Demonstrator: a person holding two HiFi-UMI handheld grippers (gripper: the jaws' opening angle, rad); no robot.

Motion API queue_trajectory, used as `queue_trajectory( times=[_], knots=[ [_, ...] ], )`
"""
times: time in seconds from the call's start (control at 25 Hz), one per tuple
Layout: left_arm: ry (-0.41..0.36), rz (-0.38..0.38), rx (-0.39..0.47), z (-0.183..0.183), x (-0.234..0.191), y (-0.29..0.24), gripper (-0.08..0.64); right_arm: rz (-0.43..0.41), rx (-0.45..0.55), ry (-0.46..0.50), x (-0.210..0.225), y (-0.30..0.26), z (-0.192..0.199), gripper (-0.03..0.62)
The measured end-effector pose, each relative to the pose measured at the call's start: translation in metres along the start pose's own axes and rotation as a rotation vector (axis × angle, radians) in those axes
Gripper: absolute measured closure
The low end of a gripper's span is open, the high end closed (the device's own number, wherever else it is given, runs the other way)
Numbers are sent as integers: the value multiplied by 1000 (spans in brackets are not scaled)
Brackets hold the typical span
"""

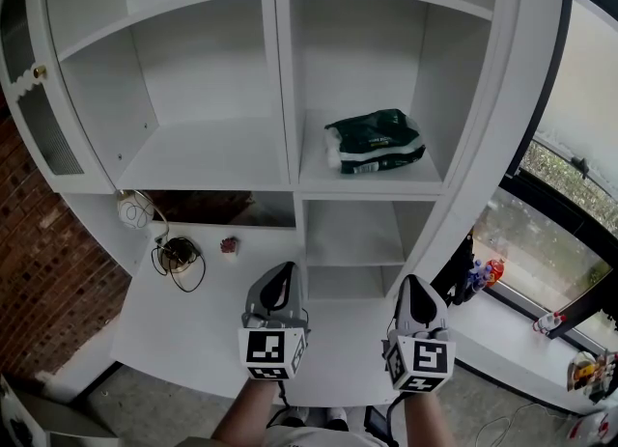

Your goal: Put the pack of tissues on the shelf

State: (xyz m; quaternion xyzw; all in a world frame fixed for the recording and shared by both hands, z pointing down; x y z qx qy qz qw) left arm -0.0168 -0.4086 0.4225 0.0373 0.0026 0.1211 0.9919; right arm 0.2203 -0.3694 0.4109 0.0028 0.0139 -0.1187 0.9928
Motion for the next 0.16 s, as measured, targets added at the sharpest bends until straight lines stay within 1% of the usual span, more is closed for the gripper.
queue_trajectory(
  times=[0.16],
  knots=[
    [-3, 6, -2, 0, 0, -1, 554, 5, -8, 1, 2, 0, 0, 592]
  ],
)
Point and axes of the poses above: the fingertips, and each gripper's own axes: y backward along the fingers, x to its right, z out of its underside, the point moved 6 cm from there along y, backward along the fingers, and after that the axes turned 7 degrees about -z, right-handed, at the moved point
